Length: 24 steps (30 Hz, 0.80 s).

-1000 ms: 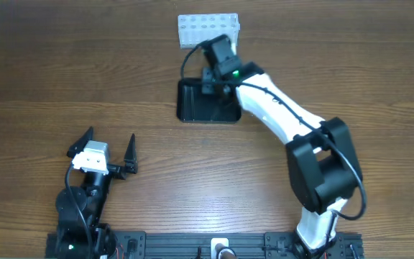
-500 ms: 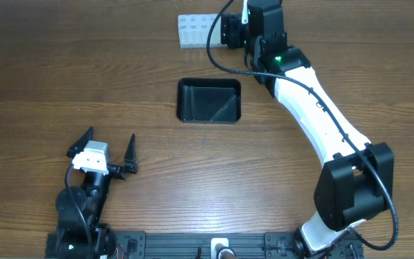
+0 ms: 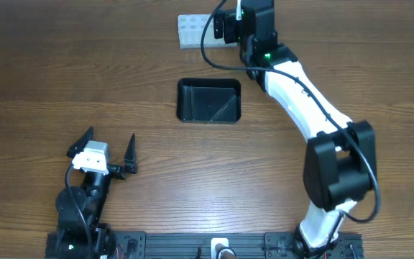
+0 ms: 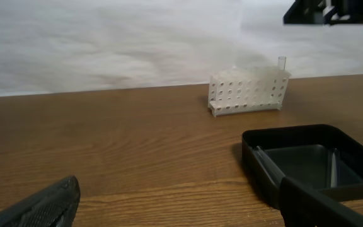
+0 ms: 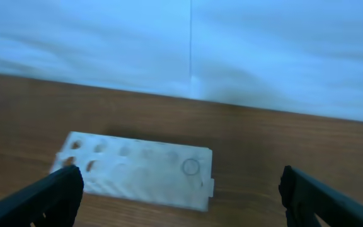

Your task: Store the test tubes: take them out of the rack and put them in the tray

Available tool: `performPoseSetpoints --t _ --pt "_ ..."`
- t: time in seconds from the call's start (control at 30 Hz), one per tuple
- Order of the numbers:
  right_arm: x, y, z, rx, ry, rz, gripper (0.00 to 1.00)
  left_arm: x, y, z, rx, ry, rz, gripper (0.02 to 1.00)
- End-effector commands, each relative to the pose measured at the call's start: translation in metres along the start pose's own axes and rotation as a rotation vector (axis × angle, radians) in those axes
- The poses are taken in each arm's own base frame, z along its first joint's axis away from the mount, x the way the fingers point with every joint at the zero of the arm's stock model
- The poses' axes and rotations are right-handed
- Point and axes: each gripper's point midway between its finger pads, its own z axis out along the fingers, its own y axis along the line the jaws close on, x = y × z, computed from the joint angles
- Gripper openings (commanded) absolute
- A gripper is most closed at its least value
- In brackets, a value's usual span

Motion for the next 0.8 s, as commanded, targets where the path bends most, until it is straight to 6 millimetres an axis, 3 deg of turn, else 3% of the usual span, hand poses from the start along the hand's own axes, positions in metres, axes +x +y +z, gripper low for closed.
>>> performPoseSetpoints --t 0.03,0.3,0.8 --pt "0.007 -0.008 0.026 0.044 0.024 -0.009 0.993 0.001 -0.001 0.000 0.008 -0.003 -0.011 1.000" --pt "0.031 -0.021 0.055 0.131 0.109 -0.026 0.993 0.001 -0.001 0.000 0.008 -0.003 -0.011 1.000" --pt "0.049 -0.037 0.062 0.194 0.152 -0.034 0.923 0.001 -0.001 0.000 0.008 -0.003 -0.011 1.000"
